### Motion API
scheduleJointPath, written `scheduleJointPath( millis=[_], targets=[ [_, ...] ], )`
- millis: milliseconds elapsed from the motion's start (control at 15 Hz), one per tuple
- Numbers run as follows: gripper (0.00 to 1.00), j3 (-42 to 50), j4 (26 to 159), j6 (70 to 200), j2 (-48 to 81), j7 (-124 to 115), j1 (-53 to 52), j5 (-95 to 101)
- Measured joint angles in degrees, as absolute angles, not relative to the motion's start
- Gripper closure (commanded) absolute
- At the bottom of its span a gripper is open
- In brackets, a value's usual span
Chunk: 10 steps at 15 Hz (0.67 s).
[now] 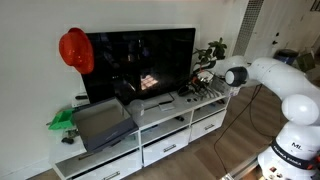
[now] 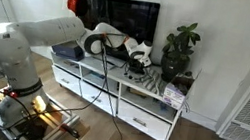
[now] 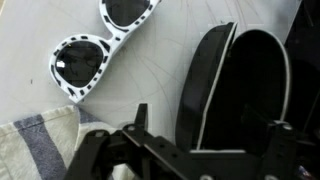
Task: Put the pouch inside the grey box
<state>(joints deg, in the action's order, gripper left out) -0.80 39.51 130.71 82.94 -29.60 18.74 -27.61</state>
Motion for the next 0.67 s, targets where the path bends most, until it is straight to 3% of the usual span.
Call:
scheduleJointPath(
  millis=[600, 667],
  targets=[
    [0.97, -1.31, 35.99, 132.44, 85.30, -32.14, 17.58, -26.21],
    [0.99, -1.31, 36.03, 132.52, 85.30, -32.49, 17.42, -26.01]
  ],
)
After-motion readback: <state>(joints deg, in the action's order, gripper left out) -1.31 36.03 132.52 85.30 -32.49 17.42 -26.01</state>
